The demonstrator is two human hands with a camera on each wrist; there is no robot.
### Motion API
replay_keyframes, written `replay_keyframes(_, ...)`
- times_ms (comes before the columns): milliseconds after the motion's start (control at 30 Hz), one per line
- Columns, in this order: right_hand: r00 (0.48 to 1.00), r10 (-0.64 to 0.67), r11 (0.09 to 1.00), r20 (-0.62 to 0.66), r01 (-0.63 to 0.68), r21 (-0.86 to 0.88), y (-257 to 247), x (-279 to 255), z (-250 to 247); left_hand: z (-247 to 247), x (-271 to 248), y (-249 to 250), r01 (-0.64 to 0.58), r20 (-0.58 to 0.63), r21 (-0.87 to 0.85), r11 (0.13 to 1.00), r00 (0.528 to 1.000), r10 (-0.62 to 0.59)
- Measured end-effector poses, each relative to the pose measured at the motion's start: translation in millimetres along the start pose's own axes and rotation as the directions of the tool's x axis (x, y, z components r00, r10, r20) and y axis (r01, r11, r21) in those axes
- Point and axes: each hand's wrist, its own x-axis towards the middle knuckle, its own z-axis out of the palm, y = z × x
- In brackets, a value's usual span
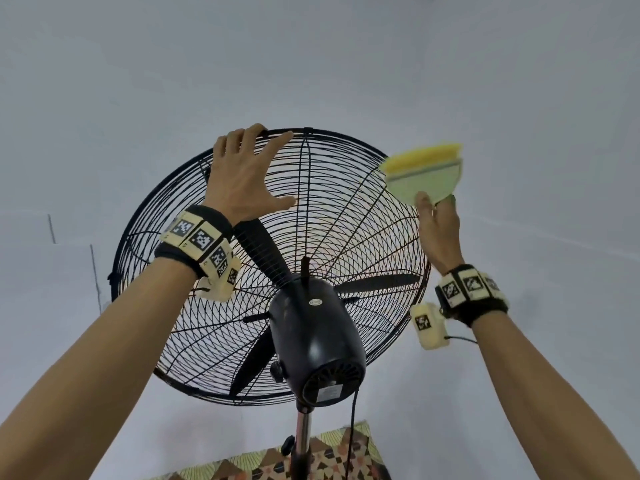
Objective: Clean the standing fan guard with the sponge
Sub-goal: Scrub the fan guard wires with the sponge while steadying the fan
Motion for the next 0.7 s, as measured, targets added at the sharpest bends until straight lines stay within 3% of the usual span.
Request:
replay_keyframes(100,0.976,0.213,0.971,0.041,-0.216,0.103,21,40,-3,0,1,4,0.005,0.011,0.001,1.000,1.000,-0.005)
replay_keyframes(267,0.938,0.299,0.933,0.176,-0.326,0.151,35,66,-4,-4,-1,3,0.011,0.047,0.025,1.000,0.999,-0.012)
replay_keyframes(367,0.944,0.289,0.944,0.159,-0.309,0.118,40,62,-10,-2,-8,14,0.074,0.063,0.044,0.996,0.995,-0.077)
replay_keyframes(500,0.962,0.260,0.961,0.086,-0.267,0.076,39,47,-34,9,-37,60,0.269,0.134,0.028,0.963,0.953,-0.271)
replay_keyframes(600,0.981,0.190,0.982,0.049,-0.190,0.013,34,27,-61,16,-54,103,0.402,0.312,-0.116,0.908,0.883,-0.351)
replay_keyframes(700,0.989,0.150,0.988,0.008,-0.150,-0.033,21,4,-85,21,-61,140,0.449,0.506,-0.280,0.848,0.820,-0.267)
